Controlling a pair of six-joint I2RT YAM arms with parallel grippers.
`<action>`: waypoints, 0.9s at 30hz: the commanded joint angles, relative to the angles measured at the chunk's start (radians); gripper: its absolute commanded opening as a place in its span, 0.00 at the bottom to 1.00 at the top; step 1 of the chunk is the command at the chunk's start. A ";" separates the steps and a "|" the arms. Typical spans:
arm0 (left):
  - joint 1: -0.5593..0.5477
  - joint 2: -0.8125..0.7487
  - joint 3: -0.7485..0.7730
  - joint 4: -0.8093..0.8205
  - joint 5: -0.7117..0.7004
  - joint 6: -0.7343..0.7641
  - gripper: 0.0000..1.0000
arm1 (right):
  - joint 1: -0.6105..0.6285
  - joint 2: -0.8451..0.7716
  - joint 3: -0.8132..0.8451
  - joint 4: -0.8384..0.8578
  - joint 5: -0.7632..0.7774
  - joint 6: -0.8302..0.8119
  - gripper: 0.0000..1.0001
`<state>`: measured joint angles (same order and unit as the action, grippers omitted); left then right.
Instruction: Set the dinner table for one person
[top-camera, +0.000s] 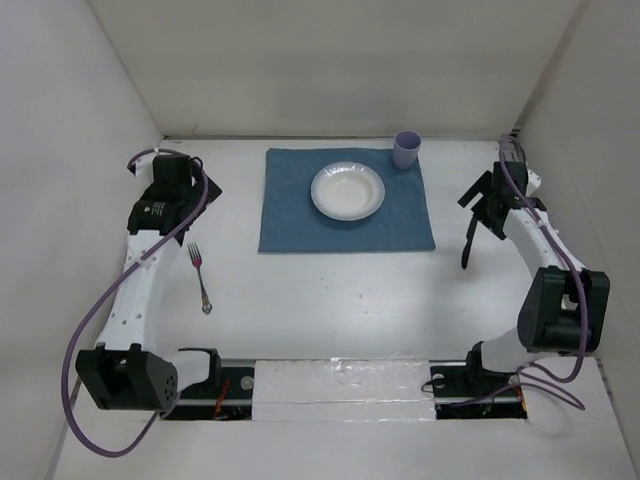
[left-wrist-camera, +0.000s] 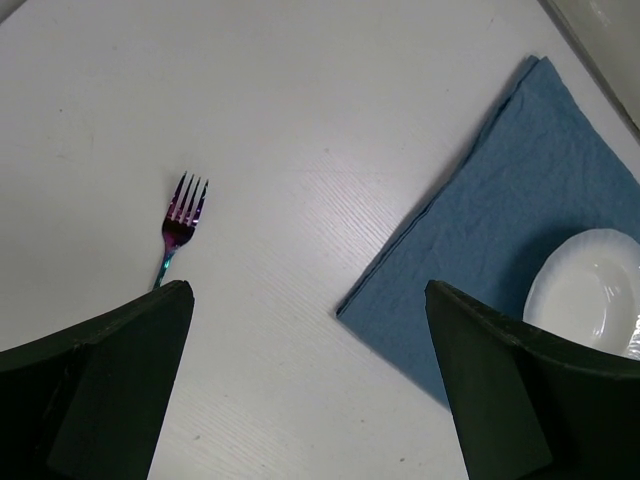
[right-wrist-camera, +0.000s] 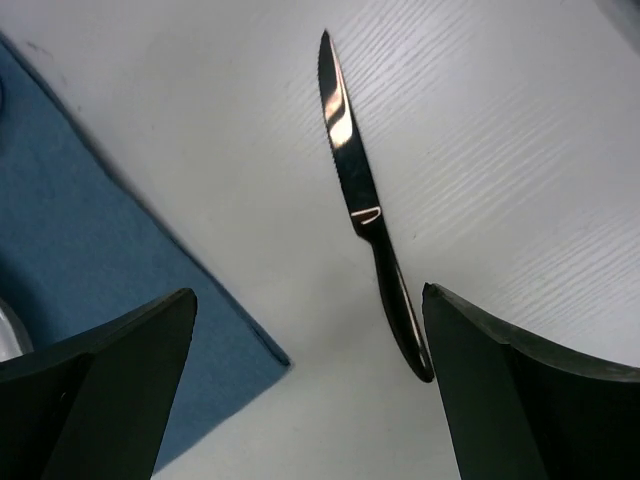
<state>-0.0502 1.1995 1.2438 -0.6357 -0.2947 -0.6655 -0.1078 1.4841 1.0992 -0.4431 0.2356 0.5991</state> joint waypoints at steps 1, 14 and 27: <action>0.004 0.012 0.026 -0.065 -0.015 -0.023 1.00 | 0.013 0.016 -0.033 0.024 -0.076 0.037 1.00; 0.013 0.005 0.037 -0.076 0.052 -0.023 1.00 | -0.049 0.151 -0.111 0.024 -0.174 0.005 0.98; 0.013 -0.004 0.069 -0.076 0.074 -0.014 1.00 | -0.058 0.303 -0.044 -0.098 -0.188 -0.071 0.66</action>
<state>-0.0437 1.2343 1.2701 -0.7109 -0.2272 -0.6815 -0.1577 1.7210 1.0485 -0.4938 0.0669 0.5526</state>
